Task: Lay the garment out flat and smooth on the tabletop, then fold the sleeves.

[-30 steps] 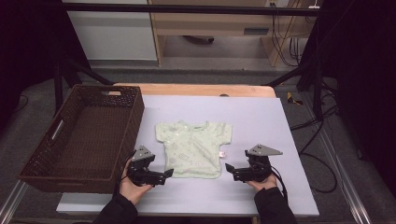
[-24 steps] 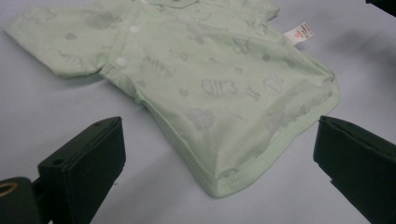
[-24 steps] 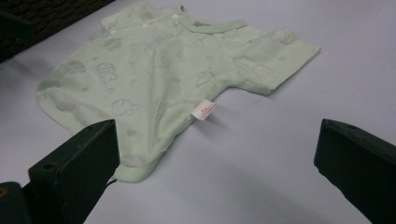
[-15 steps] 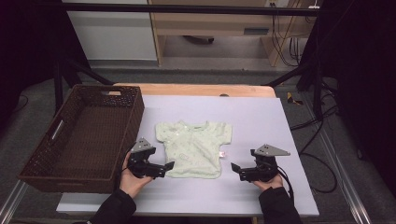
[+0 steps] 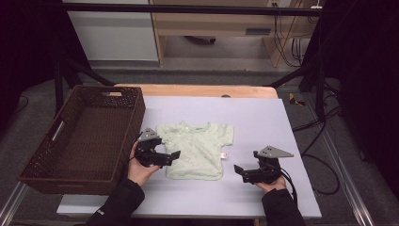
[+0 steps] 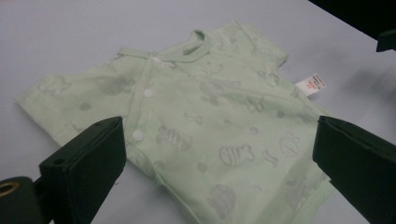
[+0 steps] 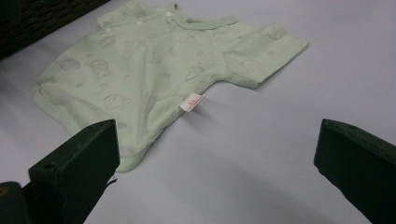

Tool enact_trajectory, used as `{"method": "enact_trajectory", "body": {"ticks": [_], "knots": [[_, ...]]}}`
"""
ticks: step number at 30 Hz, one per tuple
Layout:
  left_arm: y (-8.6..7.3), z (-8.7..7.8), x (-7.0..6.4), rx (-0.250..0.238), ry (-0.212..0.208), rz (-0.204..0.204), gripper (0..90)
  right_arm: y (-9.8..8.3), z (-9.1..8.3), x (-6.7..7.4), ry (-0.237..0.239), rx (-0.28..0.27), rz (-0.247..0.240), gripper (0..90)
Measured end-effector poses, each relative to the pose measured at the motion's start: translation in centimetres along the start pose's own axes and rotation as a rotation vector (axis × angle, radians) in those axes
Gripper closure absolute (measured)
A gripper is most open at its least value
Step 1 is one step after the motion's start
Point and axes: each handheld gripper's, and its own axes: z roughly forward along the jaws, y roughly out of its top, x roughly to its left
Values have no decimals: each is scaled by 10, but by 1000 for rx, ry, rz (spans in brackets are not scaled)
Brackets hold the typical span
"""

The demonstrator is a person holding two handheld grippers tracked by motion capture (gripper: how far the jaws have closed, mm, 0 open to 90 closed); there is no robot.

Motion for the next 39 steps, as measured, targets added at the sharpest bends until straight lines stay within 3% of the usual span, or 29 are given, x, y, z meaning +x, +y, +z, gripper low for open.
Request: {"method": "enact_trajectory", "body": {"ticks": [7, 13, 20, 32, 39], "knots": [[10, 7, 11, -5, 24, -22, 26, 0, 0, 0, 7, -1, -4, 7], [12, 16, 18, 19, 50, -17, 25, 0, 0, 0, 10, -3, -4, 7], [13, 23, 29, 22, 70, -41, 26, 0, 1, 1, 12, 2, -1, 8], [12, 40, 49, 65, 172, -88, 44, 0, 0, 1, 15, -1, 0, 9], [8, 46, 61, 75, 244, -121, 120, 0, 0, 1, 16, -1, 1, 10]]}}
